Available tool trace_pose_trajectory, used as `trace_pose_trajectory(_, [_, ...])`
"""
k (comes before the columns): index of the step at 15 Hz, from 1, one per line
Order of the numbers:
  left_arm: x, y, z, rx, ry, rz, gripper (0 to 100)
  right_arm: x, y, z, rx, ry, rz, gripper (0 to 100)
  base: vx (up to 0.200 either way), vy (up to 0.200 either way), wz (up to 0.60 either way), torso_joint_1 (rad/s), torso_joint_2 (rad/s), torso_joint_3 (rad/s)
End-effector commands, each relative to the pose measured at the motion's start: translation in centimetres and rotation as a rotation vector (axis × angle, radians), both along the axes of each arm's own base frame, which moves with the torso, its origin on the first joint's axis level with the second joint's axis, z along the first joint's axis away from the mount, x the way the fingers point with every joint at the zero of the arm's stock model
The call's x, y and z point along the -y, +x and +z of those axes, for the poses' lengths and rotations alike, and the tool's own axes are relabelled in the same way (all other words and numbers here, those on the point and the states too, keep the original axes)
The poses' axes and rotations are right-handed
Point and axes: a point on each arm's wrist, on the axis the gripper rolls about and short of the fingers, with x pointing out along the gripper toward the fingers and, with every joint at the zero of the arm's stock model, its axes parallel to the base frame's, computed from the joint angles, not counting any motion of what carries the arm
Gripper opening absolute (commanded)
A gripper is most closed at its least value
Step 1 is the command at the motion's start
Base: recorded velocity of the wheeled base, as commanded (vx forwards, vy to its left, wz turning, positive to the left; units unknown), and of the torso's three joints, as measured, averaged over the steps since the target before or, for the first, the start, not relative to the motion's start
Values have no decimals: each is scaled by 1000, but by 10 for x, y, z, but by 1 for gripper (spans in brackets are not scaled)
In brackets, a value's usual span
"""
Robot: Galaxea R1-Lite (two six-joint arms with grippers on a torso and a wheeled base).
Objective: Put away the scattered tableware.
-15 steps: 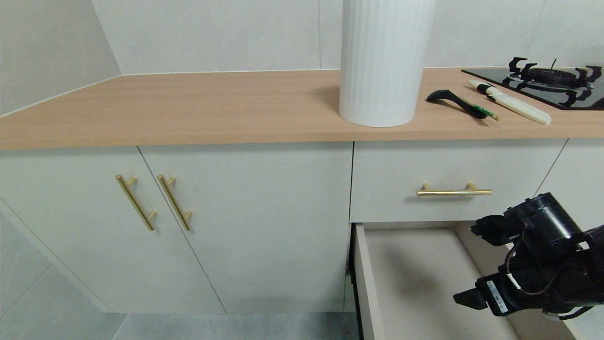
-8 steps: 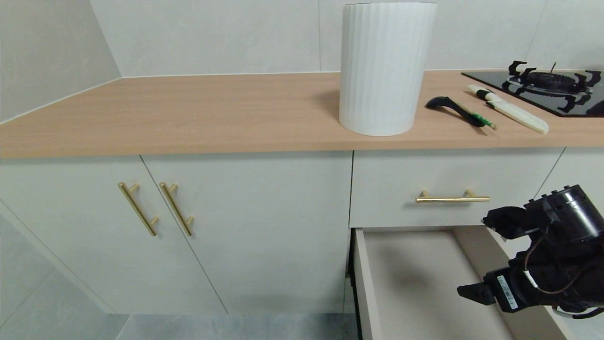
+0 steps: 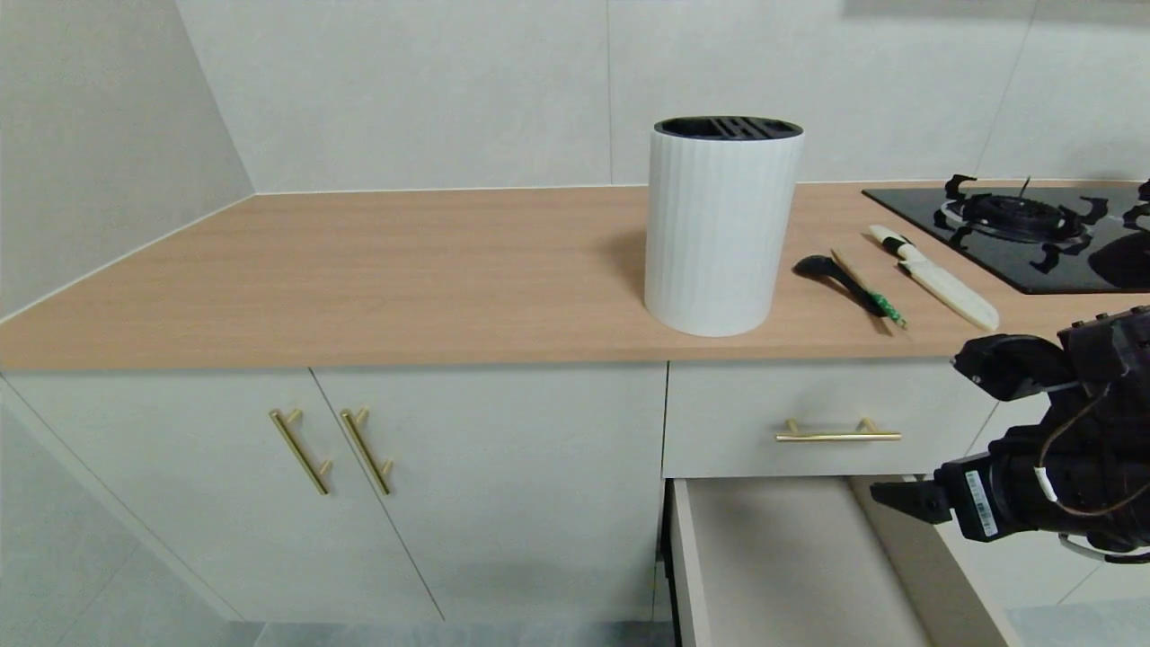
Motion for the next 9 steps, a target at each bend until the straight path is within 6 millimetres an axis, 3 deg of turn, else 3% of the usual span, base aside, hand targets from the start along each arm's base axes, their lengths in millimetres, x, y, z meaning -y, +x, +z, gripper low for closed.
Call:
trace_pose_trajectory(1, [0, 0, 0, -1, 0, 1, 100, -3, 10, 13, 45, 18, -4, 100, 0, 0, 0, 178, -466, -276])
trace_pose_trajectory(4, [0, 0, 0, -1, 0, 1, 100, -6, 30, 34, 112, 39, -22, 100, 0, 0, 0, 89, -220, -133])
trace_pose_trajectory(8, [0, 0, 0, -1, 0, 1, 100, -8, 40, 47, 173, 68, -40, 100, 0, 0, 0, 7, -13, -10])
trace_pose_trajectory(9, [0, 0, 0, -1, 0, 1, 100, -10, 48, 55, 226, 140, -121, 100, 0, 0, 0, 0, 0, 0])
